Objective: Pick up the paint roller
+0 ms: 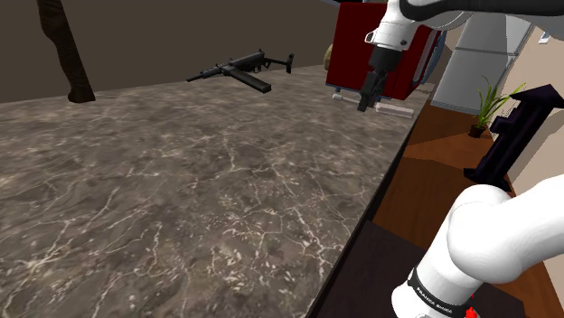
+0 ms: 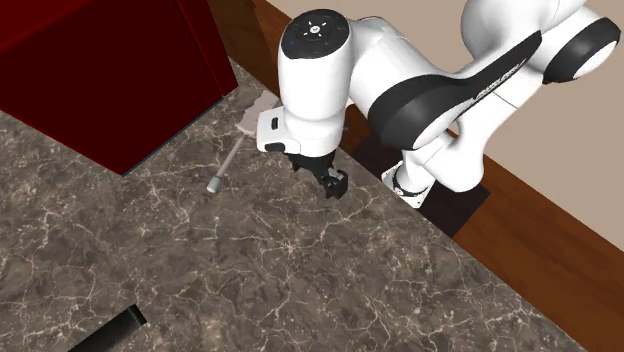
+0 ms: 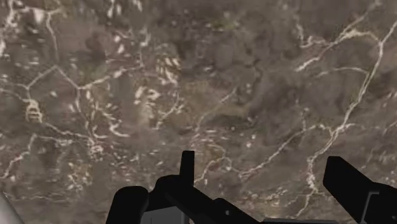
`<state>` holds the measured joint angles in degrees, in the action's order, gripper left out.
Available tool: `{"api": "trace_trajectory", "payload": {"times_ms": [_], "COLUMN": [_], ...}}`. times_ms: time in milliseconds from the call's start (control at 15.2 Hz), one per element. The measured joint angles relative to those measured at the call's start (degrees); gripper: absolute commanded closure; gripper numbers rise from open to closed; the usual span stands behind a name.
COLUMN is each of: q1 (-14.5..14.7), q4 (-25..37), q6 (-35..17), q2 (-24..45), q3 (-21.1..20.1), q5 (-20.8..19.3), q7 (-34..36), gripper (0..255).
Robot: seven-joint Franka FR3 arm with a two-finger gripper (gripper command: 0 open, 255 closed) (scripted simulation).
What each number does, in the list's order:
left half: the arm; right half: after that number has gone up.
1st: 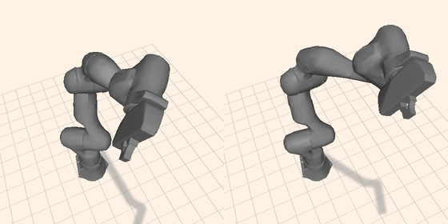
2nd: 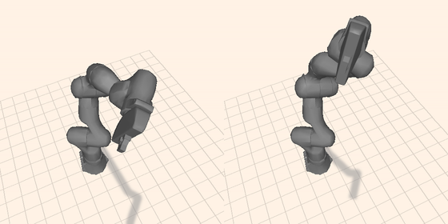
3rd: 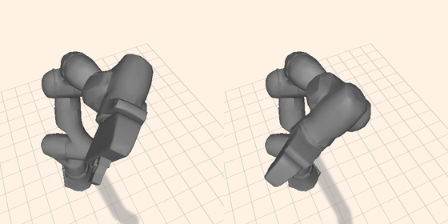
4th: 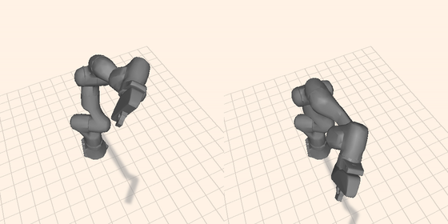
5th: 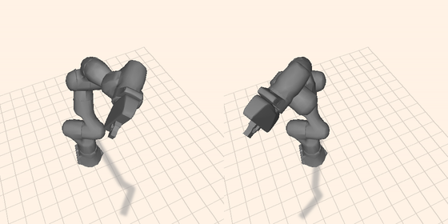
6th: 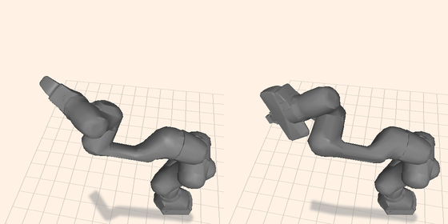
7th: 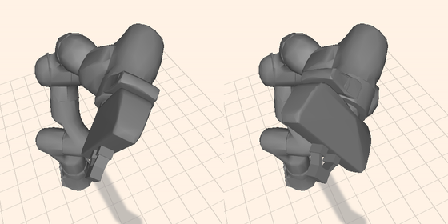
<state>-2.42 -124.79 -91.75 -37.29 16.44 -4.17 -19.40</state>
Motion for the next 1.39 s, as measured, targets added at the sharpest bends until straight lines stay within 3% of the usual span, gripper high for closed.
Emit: {"api": "trace_trajectory", "payload": {"times_ms": [594,1056,1386], "q1": [-0.31,0.26,-0.04], "q4": [11.15,23.65,21.43], "q6": [0.52,0.61,-2.55], "q2": [10.78,24.15,25.22], "q3": [11.68,21.55,22.73], "q5": [-3.45,-0.56,-0.35], "q7": [-15.65,-29.08,-30.85], "gripper": [0,0,0]}}
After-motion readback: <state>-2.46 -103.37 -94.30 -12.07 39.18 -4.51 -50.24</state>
